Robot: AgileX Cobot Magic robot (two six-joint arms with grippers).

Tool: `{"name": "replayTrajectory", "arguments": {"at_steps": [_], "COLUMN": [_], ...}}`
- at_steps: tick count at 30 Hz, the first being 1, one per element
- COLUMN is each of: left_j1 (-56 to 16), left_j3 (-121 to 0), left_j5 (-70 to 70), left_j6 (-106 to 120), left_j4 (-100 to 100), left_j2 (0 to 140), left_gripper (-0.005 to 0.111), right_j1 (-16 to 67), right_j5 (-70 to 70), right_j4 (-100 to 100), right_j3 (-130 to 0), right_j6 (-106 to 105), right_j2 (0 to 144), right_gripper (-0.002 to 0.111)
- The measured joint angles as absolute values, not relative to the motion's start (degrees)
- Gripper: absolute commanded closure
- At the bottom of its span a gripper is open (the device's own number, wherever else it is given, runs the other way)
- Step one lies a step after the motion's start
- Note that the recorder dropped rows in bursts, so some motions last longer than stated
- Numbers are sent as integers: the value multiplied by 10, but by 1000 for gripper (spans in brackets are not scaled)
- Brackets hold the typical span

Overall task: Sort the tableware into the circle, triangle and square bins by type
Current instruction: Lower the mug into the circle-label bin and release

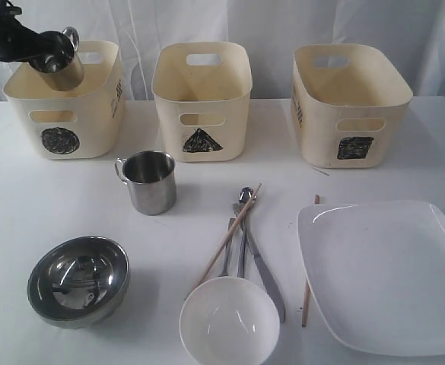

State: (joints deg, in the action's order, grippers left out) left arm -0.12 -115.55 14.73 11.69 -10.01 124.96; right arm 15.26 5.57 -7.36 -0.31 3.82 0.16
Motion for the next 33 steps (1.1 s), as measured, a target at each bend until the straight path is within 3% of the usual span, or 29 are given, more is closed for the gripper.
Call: {"name": "replayTrajectory", "arguments": {"at_steps": [6,15,27,33], "left_j1": [-1,-1,-1,-1], "left_j3": [-1162,-1163,-1164,-1076], "left_j5": [142,148,331,361], "left_j6": [111,114,146,165], "left_j4": [-108,-167,-187,-190], "left_j2": [1287,1275,1188,1093], "left_gripper": [105,60,60,61], "right_j1": [153,153,153,153], "right_j5": [56,56,56,56], "right_j4": [-74,-74,-74,-74], "right_j3": [-3,-3,-3,-3], "right_j6": [38,38,38,38], "right_j2": [2,2,2,2], "right_gripper": [108,108,108,108]}}
